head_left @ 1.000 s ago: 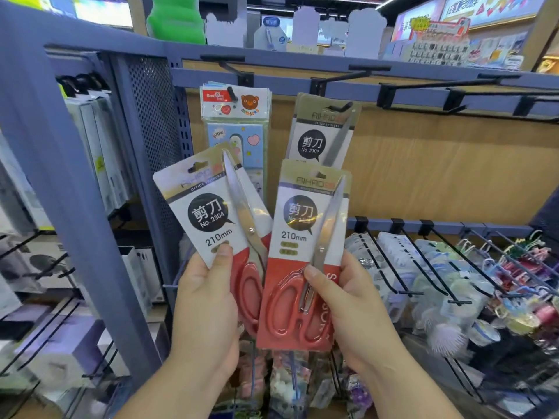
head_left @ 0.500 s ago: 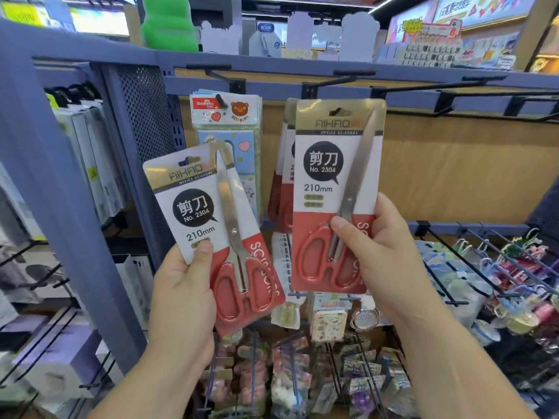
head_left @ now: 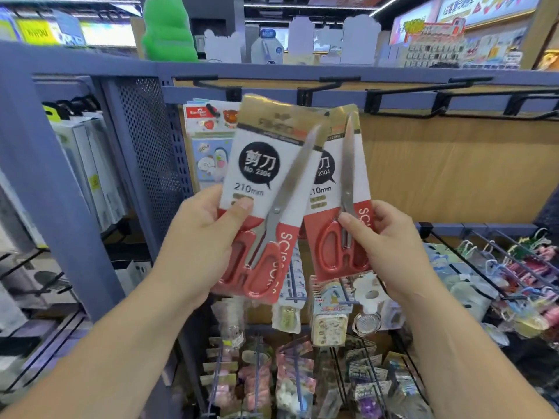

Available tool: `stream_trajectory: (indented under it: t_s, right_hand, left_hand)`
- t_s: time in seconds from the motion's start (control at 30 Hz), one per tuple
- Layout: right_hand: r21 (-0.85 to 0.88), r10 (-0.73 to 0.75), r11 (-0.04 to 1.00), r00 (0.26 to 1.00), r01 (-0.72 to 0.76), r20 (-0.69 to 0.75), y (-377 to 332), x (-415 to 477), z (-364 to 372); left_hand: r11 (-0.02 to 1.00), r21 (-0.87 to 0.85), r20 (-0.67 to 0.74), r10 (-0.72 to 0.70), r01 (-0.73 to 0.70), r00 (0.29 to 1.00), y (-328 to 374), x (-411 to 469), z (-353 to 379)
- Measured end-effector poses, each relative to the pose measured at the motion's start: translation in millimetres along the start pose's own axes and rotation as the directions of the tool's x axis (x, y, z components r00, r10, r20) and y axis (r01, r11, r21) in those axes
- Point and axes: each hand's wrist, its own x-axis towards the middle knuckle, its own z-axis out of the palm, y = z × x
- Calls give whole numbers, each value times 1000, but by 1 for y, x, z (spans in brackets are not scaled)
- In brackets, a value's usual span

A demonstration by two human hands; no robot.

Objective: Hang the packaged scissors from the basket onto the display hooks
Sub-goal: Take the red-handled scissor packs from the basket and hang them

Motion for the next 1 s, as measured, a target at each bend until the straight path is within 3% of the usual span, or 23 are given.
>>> stream_trajectory:
  t_s: [0.13, 0.3, 0.73, 0.9, 1.0]
  right_hand:
    - [-24, -14, 1000, 1000, 15, 23, 9, -2, -10]
    - [-5, -27, 1000, 997, 28, 74, 18, -6, -19]
    - [-7, 21, 1000, 999, -21, 41, 31, 1, -3]
    - [22, -23, 1000, 997, 21, 73, 35, -4, 15]
    - [-86, -54, 994, 994, 62, 91, 41, 5, 23]
  left_hand:
    - [1000, 5, 127, -19, 19, 992, 12, 18, 14]
    - [996, -18, 168, -79, 83, 983, 10, 26, 27]
    - [987, -9, 15, -160, 160, 987, -36, 22, 58]
    - [988, 135, -30, -65, 69, 997, -65, 12, 71]
    - [975, 220, -71, -1, 16, 997, -78, 20, 78]
